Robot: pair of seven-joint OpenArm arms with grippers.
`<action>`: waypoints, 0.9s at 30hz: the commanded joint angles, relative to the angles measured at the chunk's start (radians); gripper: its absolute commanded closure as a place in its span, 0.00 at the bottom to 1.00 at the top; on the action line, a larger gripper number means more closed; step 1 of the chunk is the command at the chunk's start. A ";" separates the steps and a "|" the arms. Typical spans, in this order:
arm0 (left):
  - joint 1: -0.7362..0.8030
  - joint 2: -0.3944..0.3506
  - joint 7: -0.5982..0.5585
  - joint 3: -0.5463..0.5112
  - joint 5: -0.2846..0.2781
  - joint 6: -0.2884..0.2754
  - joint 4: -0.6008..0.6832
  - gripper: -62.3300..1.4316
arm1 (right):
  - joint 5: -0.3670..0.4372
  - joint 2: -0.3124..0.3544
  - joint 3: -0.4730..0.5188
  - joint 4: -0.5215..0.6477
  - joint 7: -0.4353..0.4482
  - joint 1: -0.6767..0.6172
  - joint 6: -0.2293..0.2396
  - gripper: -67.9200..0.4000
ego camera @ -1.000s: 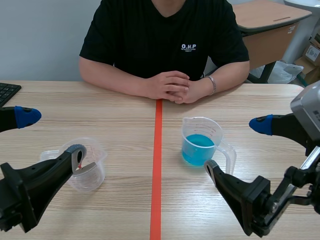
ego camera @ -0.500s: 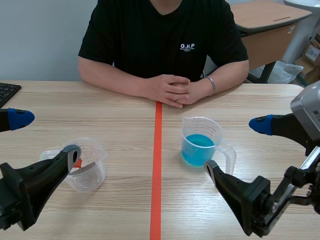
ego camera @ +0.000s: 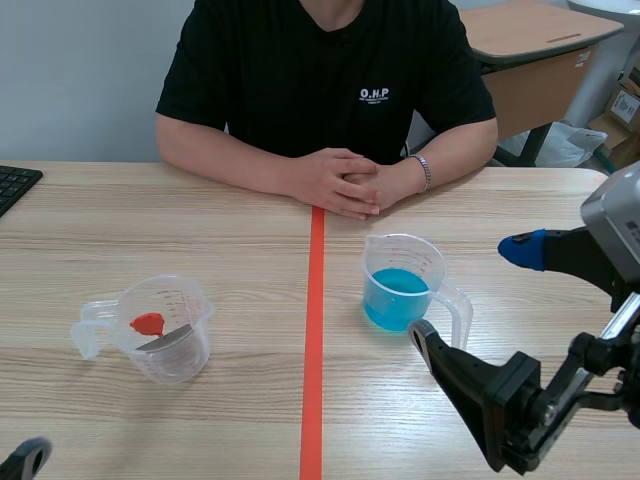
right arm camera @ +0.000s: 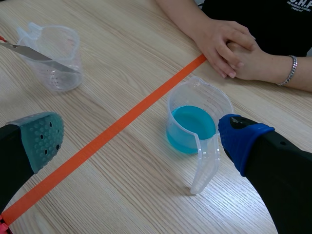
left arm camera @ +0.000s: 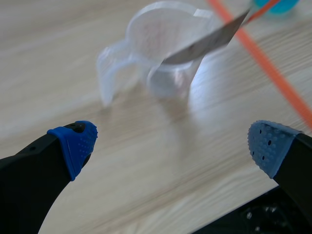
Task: Do the redox reaction experiment.
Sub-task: 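Lift the metal plate out of the left beaker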
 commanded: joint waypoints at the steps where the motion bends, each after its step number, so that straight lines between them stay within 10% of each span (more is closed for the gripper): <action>1: 0.015 0.024 -0.011 -0.003 -0.004 0.024 -0.029 0.00 | 0.006 0.008 0.006 0.019 0.011 0.006 0.001 0.00; 7: 0.028 0.112 -0.015 -0.003 0.010 0.106 -0.188 0.00 | -0.034 0.008 0.006 0.019 0.011 0.023 0.008 0.00; 27: 0.027 0.320 -0.014 0.016 0.035 0.106 -0.333 0.00 | -0.229 0.019 -0.146 0.019 0.042 0.191 0.058 0.00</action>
